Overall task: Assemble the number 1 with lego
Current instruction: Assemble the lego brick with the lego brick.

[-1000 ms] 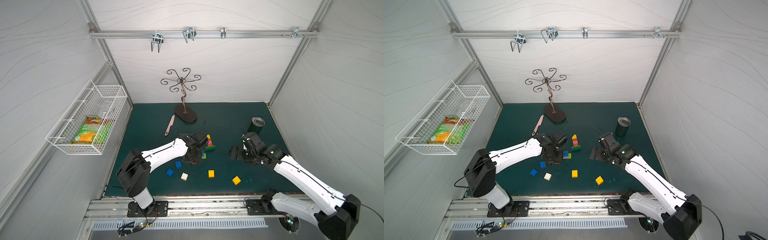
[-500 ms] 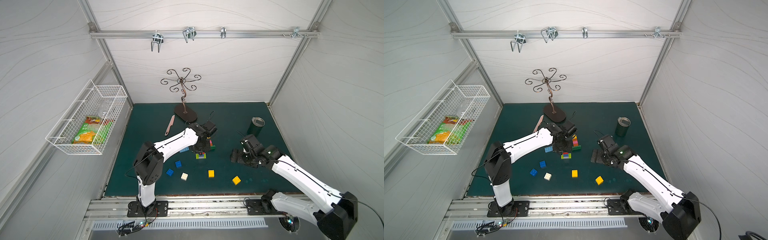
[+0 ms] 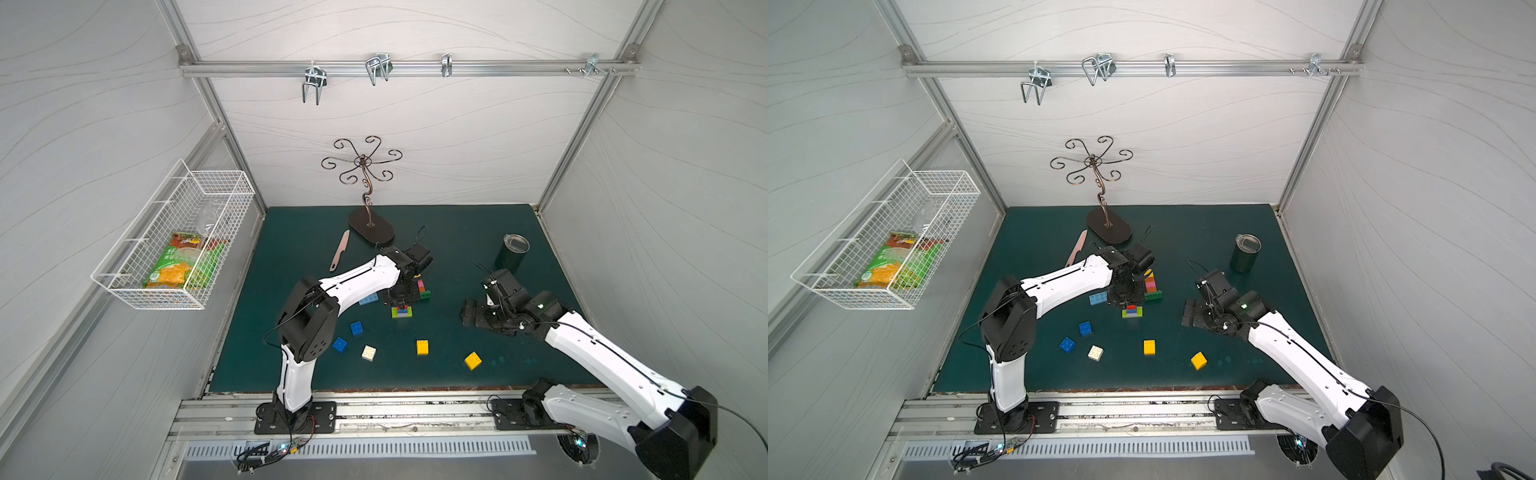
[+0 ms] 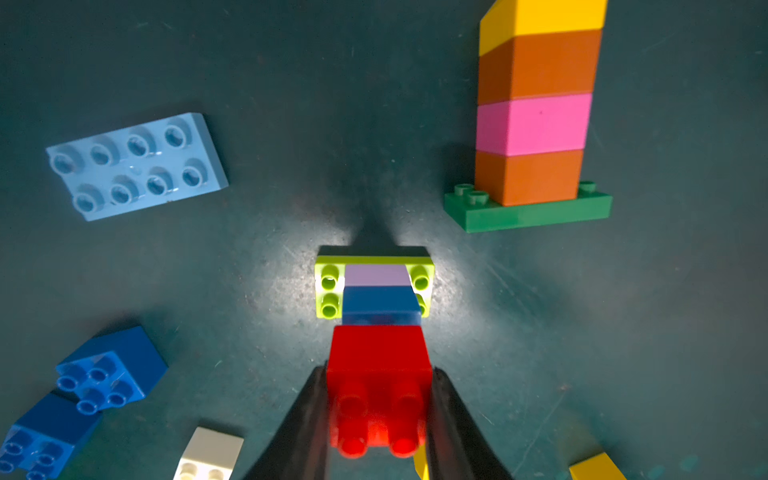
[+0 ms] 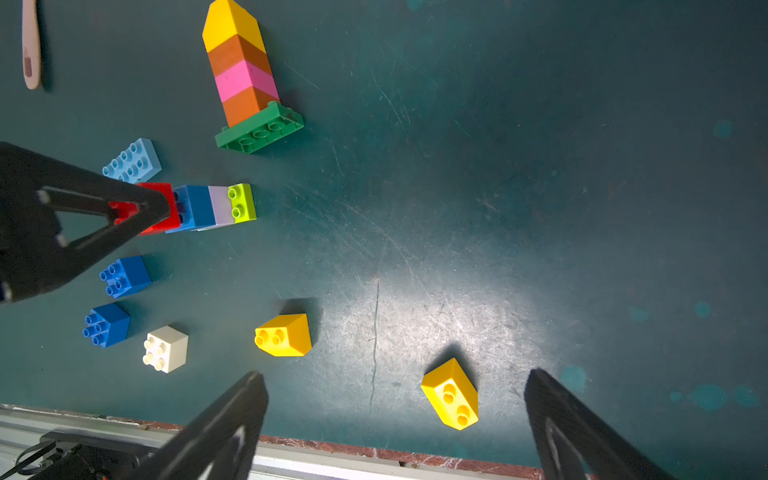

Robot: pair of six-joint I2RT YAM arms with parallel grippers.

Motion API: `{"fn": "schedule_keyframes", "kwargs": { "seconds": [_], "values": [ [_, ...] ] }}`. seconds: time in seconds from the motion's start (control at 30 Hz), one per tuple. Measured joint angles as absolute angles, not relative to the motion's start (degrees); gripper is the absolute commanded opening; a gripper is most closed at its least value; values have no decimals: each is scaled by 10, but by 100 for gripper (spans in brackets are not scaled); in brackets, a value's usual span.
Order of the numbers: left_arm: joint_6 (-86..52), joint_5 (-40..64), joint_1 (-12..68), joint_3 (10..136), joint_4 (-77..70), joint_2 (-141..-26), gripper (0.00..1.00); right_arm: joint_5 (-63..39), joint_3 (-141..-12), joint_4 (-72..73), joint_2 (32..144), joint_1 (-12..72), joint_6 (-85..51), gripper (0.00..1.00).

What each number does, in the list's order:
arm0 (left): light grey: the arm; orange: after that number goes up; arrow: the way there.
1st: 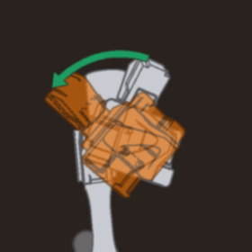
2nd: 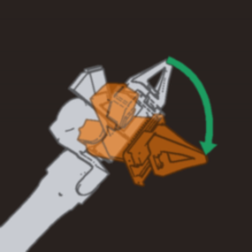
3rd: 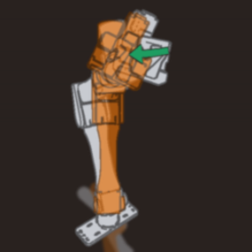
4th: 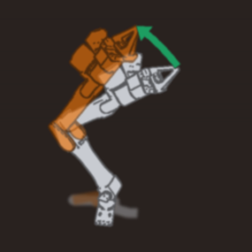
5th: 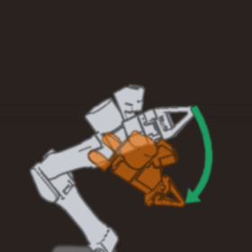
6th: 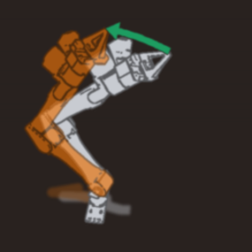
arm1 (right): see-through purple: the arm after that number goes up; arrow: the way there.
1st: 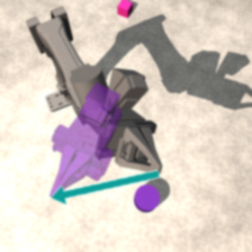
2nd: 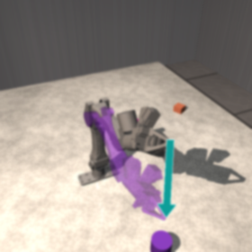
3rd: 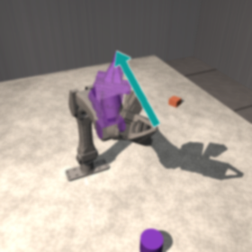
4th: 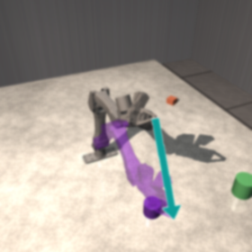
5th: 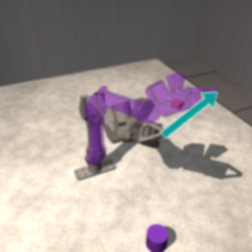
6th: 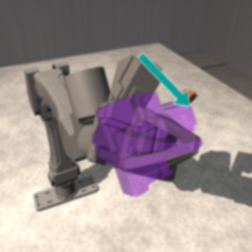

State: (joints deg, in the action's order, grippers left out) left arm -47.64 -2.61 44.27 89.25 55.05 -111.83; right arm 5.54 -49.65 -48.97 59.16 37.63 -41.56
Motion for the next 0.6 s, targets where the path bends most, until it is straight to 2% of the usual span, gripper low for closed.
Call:
{"fn": "schedule_keyframes", "kwargs": {
  "seconds": [0.6],
  "values": [
    [-446, -21, 443, 899, 545, -1131, 9, 51, -506, -489, 610, 376, -411, 99]
  ]
}}
